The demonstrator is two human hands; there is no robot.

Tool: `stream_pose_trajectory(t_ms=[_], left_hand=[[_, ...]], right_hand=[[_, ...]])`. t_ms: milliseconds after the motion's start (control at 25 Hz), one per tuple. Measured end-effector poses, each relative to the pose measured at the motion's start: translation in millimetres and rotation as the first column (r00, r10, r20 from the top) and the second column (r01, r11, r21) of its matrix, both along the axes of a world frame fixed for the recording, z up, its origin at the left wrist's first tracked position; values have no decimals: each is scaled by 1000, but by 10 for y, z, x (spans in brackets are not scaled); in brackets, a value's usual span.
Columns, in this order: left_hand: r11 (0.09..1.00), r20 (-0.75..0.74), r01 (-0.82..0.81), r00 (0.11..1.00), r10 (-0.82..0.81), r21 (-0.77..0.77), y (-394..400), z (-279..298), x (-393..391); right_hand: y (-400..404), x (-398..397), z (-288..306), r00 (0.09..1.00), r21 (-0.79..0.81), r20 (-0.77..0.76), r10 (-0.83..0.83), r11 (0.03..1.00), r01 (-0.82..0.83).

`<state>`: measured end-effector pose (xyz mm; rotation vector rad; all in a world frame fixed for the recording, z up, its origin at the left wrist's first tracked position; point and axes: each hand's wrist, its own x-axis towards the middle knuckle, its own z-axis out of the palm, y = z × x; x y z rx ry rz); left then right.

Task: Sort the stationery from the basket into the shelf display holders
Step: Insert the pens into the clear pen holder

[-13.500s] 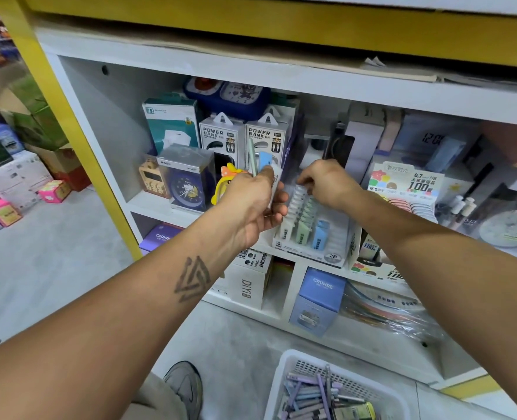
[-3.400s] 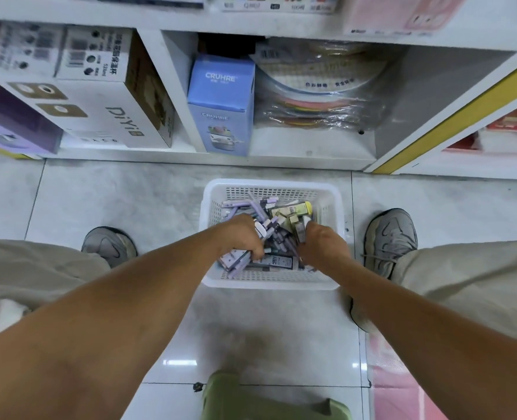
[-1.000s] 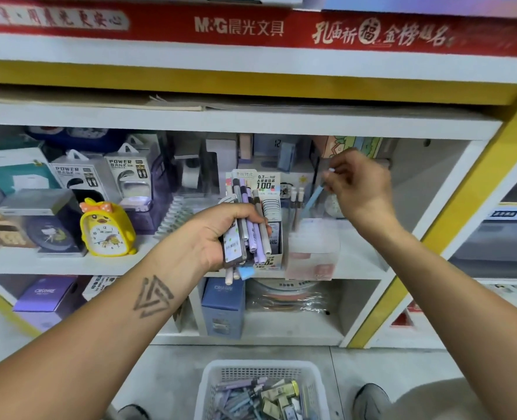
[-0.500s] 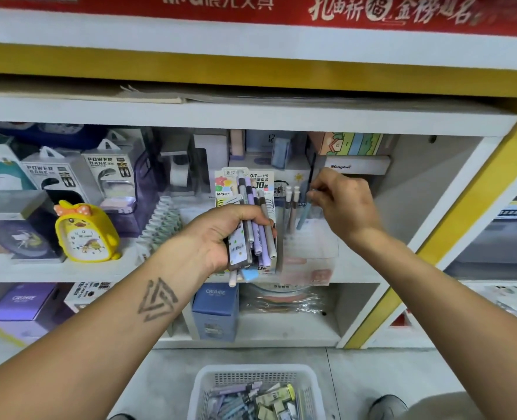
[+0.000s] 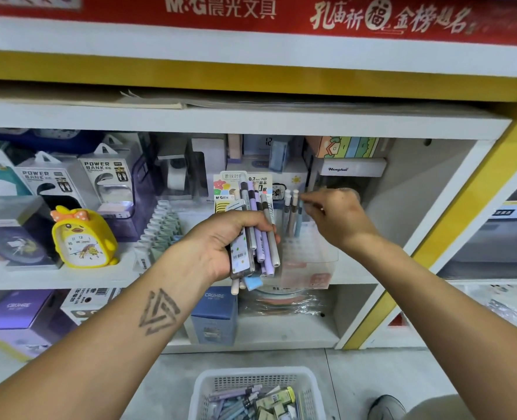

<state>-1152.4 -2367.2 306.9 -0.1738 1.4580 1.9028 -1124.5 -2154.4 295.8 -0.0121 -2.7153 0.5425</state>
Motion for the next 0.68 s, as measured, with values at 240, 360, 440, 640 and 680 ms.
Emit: stream_pose_trajectory(t_ms=[240,360,440,640,680], left_hand=[[999,-22,9,1000,-9,-37,38,47,40],[998,-33,21,999,-23,-64,84,72,82],[998,-38,19,999,-22,-67,109,83,98],[995,-55,21,998,-26,-96,141,74,118],[994,-61,23,998,-30,-102,137,71,120]], right_hand=[[-8,43,27,995,-66,-26,-99,993,98],[-24,72,61,989,-160,-42,-142,978,134],[-14,77,63,986,-211,-46,-162,966,149],[-8,-1,86,994,-115,-19,-112,987,109],[-28,-42,83,995,-75,-22,-94,993,92]])
